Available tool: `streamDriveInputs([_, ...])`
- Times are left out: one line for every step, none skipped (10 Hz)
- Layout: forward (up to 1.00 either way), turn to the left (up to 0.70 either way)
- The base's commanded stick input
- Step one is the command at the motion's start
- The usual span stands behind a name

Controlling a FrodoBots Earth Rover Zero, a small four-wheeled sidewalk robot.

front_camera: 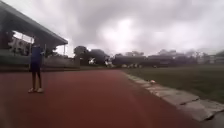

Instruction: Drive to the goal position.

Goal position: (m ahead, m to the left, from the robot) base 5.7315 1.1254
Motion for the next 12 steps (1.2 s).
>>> streamDriveInputs([0.5,-0.04])
streamDriveInputs([0.5,-0.36])
streamDriveInputs([0.5,-0.48])
streamDriveInputs([0.5,-0.44])
streamDriveInputs([0.5,-0.11])
streamDriveInputs([0.5,0.02])
streamDriveInputs([0.5,0.02])
streamDriveInputs([0.5,0.02])
streamDriveInputs([0.5,0.02])
streamDriveInputs([0.5,0.02])
streamDriveInputs([0.5,0.02])
streamDriveInputs([0.5,0.02])
